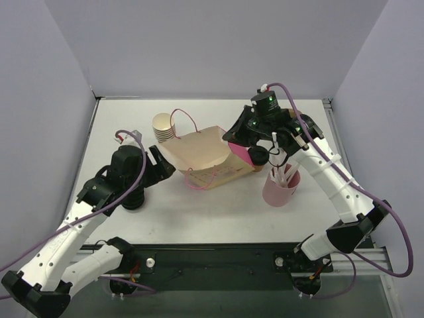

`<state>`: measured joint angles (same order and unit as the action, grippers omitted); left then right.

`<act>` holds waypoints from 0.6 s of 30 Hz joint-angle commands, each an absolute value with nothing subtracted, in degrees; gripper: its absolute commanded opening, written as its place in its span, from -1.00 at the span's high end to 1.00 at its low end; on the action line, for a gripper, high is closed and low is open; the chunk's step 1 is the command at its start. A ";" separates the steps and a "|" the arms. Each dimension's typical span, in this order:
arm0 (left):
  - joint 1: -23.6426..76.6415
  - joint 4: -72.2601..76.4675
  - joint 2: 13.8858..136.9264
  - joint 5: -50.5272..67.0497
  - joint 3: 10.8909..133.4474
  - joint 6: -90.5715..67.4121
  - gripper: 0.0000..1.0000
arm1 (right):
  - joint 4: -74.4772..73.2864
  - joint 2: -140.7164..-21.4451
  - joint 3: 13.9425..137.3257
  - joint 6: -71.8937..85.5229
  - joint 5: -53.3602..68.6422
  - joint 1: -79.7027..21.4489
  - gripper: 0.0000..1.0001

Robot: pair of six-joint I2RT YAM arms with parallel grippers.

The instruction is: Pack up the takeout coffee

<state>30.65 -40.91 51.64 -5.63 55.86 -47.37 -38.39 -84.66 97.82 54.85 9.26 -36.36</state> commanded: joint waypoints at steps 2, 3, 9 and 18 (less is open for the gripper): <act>30.50 -39.72 47.37 -10.80 60.38 -49.74 -0.59 | -38.58 -84.20 98.00 54.67 10.37 -36.30 1.00; 30.50 -40.07 47.37 -11.42 60.21 -50.09 -0.59 | -38.58 -84.11 98.00 54.67 10.28 -36.30 1.00; 30.50 -39.11 49.13 -11.07 60.02 -50.28 -0.58 | -38.67 -84.20 97.91 55.02 10.81 -36.21 1.00; 30.50 -49.13 43.16 -17.49 64.33 -48.52 -0.56 | -37.27 -79.90 89.92 60.64 12.91 -36.65 1.00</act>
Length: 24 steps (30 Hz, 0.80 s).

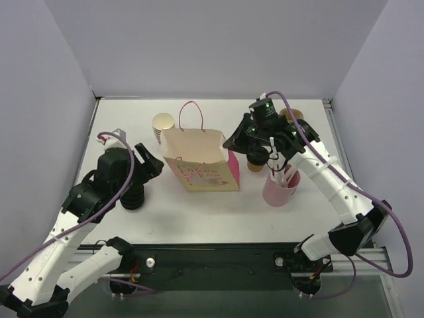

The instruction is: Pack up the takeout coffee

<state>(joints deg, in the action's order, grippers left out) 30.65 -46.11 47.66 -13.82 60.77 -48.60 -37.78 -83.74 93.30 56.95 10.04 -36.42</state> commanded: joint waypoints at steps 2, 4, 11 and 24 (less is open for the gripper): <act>30.50 -50.62 42.63 -18.01 66.17 -48.69 -0.56 | -35.43 -78.67 88.25 62.92 15.19 -36.65 1.00; 30.50 -52.90 43.15 -18.28 68.89 -48.26 -0.56 | -34.81 -77.70 87.19 64.33 15.38 -37.09 1.00; 30.59 -51.24 48.94 -15.56 70.84 -44.30 -0.57 | -34.28 -74.27 82.80 66.44 15.56 -37.18 1.00; 30.67 -56.15 50.54 -9.06 70.05 -46.67 -0.53 | -37.08 -72.95 83.05 64.69 12.66 -37.27 0.36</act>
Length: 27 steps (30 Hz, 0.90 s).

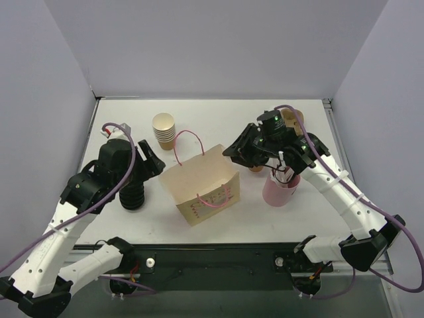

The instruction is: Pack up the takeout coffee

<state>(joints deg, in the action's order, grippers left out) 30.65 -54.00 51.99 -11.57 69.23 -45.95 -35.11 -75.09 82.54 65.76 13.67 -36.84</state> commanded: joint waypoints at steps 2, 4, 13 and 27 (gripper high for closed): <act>30.67 -56.60 49.92 -8.18 70.31 -46.67 -0.53 | -39.19 -73.21 85.06 61.89 10.82 -37.27 0.30; 30.67 -57.13 49.31 -6.95 70.40 -46.84 -0.53 | -42.43 -73.65 87.00 58.38 8.71 -37.18 0.25; 30.67 -57.93 48.78 -1.60 70.32 -48.16 -0.54 | -47.90 -75.50 93.60 49.22 1.58 -36.39 0.00; 32.25 -50.89 50.01 5.54 65.57 -48.96 -0.46 | -48.16 -77.17 96.59 42.72 -1.49 -35.25 0.03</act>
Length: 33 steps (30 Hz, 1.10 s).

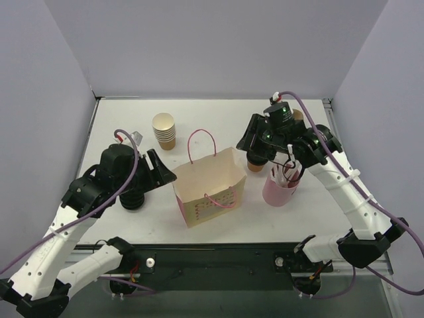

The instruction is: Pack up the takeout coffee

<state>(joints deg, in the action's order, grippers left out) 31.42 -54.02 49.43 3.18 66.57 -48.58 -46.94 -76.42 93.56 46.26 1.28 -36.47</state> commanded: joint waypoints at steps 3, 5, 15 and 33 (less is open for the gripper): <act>32.26 -50.45 51.58 4.92 66.27 -47.12 -0.29 | -48.25 -78.13 98.61 39.47 -2.02 -32.27 0.03; 32.26 -50.27 53.08 5.01 68.37 -44.31 -0.22 | -48.60 -79.27 99.84 37.63 -1.93 -30.16 0.03; 32.34 -51.95 60.47 5.28 74.35 -36.22 0.80 | -49.39 -87.17 106.25 30.42 -3.07 -15.92 0.03; 31.91 -55.97 71.01 -0.87 86.03 -32.16 0.67 | -48.78 -119.69 123.30 14.25 2.90 3.78 -0.01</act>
